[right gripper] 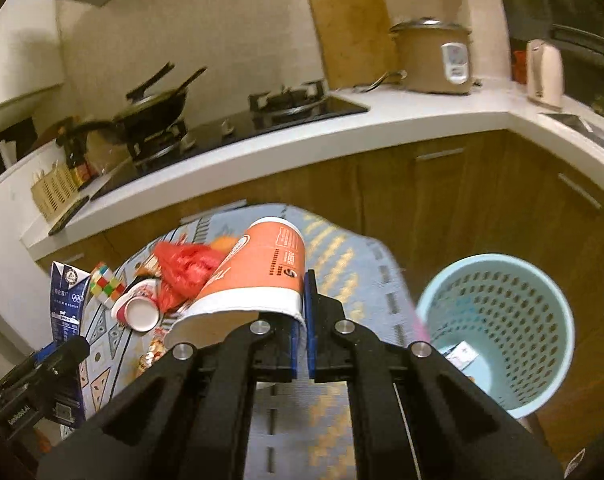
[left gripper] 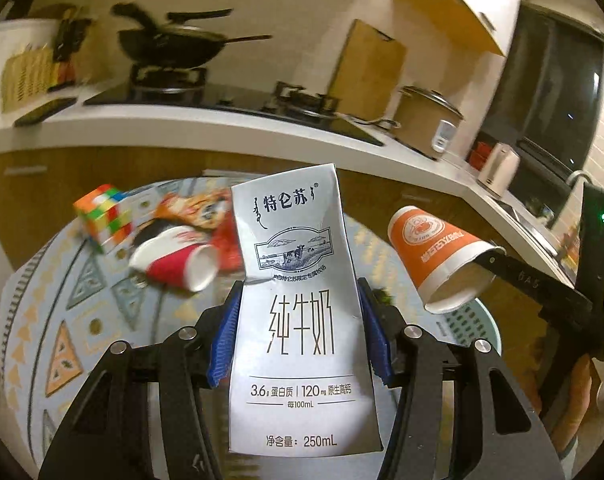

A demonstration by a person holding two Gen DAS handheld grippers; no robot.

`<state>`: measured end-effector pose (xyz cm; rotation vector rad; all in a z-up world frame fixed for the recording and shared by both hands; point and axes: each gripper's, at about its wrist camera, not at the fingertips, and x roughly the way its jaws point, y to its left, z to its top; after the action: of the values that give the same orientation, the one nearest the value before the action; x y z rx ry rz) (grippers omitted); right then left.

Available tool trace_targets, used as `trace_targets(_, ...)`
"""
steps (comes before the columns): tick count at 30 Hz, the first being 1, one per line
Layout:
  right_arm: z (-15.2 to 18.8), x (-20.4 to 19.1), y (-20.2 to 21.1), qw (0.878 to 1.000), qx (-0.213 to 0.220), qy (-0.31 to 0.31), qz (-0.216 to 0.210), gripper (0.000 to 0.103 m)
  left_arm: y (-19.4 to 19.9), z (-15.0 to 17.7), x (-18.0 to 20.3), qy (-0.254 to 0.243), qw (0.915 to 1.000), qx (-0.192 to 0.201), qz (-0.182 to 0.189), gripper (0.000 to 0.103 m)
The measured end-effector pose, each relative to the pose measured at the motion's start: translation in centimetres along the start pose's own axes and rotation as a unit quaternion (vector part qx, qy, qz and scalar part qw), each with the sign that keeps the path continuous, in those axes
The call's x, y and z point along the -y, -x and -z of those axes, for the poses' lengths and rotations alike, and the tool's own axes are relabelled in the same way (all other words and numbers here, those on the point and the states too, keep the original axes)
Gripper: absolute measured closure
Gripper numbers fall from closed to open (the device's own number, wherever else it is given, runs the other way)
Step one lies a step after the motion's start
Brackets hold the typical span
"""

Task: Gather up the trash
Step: 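Grasp the white milk carton with left tool while right tool grasps the orange cup, then carry the white carton and orange cup with both tools over the basket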

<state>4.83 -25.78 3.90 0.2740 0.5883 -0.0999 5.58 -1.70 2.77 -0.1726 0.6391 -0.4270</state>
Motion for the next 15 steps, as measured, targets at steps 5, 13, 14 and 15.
trace_targets(5, -0.5, 3.5, 2.4, 0.999, 0.023, -0.018, 0.036, 0.101, -1.3, -0.3, 4.0, -0.032, 0.9991, -0.004, 0.028, 0.051)
trace_targets(13, 0.2, 10.7, 3.7, 0.989, 0.025, -0.058, 0.13, 0.101, -5.6, -0.5, 11.7, -0.089, 0.9924, -0.027, 0.081, 0.051)
trace_targets(14, 0.5, 11.5, 3.7, 0.988, 0.022, -0.063, 0.141, 0.101, -6.2, -0.4, 12.5, -0.094, 0.991, -0.033, 0.089, 0.051)
trace_targets(15, 0.7, 12.5, 3.7, 0.986, 0.019, -0.07, 0.149, 0.101, -6.8, -0.2, 13.3, -0.099, 0.9899, -0.037, 0.095, 0.051)
